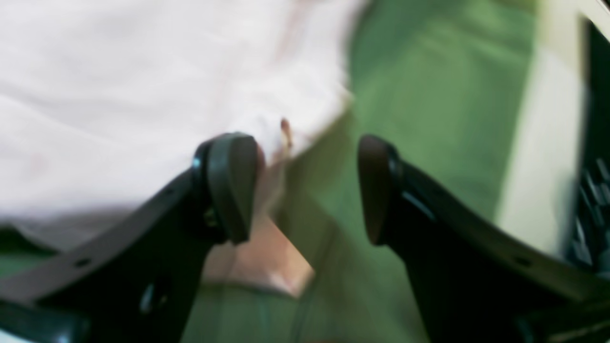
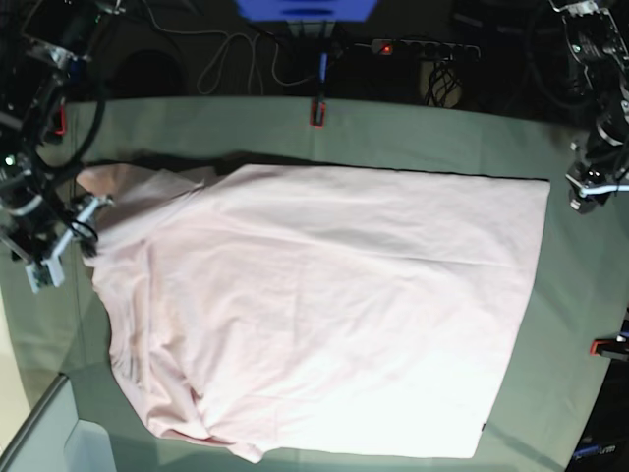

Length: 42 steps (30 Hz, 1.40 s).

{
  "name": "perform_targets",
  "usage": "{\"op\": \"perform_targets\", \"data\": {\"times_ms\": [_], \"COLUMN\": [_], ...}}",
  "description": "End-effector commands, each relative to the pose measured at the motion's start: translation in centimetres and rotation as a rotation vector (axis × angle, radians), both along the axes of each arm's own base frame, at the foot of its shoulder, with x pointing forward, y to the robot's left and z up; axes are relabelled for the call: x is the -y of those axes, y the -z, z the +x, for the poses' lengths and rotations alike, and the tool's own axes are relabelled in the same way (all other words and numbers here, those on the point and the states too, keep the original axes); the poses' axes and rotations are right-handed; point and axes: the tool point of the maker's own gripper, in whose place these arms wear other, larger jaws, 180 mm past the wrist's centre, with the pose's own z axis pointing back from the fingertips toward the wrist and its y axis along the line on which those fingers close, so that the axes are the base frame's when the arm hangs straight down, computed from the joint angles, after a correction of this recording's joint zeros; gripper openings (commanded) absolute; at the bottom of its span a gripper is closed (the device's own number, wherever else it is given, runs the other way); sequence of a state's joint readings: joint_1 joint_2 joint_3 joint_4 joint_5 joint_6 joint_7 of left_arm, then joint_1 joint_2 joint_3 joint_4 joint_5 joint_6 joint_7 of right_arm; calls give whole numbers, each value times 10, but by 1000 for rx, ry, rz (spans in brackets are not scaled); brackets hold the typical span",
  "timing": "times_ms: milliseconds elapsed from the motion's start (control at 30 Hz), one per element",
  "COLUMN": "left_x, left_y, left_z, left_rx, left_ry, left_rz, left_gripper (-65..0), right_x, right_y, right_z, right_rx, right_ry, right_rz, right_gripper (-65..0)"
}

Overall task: Layout the t-shirt on the table in an organized manner, then fold the t-shirt properly
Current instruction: 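Release the t-shirt and raise both grippers away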

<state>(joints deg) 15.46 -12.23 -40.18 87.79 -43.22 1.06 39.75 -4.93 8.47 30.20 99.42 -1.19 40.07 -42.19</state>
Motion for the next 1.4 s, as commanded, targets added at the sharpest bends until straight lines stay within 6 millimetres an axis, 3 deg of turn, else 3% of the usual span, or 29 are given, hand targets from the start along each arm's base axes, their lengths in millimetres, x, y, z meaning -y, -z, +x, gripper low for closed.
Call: {"op": "perform_targets", "data": {"times_ms": [0, 100, 233, 367, 467, 567, 667, 900, 1000, 1133, 1233, 1367], "left_x": [-9, -10, -10, -9, -8, -8, -12, -11, -13, -13, -11, -11], "left_y": [-3, 11, 23, 24, 25, 26, 31, 35, 34, 32, 32, 32], "left_z": [1, 4, 1, 3, 1, 0, -9, -14, -14, -10, -8, -8], "left_rx": [9, -9, -34, -32, -37, -40, -61, -72, -70, -60, -58, -58], "left_ry": [-14, -33, -49, -47, -47, -48, -58, -61, -62, -62, -58, -56], "left_rz": [17, -18, -42, -49, -52, -52, -51, -54, -49, -48, -49, -50], "left_gripper": [-346, -299, -262, -259, -259, -259, -260, -260, -260, -260, -260, -260], "right_x": [6, 18, 16, 6, 2, 3, 24, 62, 65, 46, 30, 25], "right_y": [-9, 15, 38, 43, 22, 2, -17, -24, -6, 23, 46, 74], "right_z": [1, -23, -38, -23, 8, 24, 19, -1, -26, -53, -65, -68], "right_rx": [35, -35, -90, 0, 127, 188, 236, 259, 191, 82, 18, -38], "right_ry": [12, 57, 63, 54, 44, 37, 84, 204, 217, 161, 136, 160], "right_rz": [-2, 19, 54, 126, 154, 139, 101, 77, 70, 75, 111, 180], "right_gripper": [-291, -288, -266, -242, -241, -239, -239, -239, -240, -240, -240, -241]}}
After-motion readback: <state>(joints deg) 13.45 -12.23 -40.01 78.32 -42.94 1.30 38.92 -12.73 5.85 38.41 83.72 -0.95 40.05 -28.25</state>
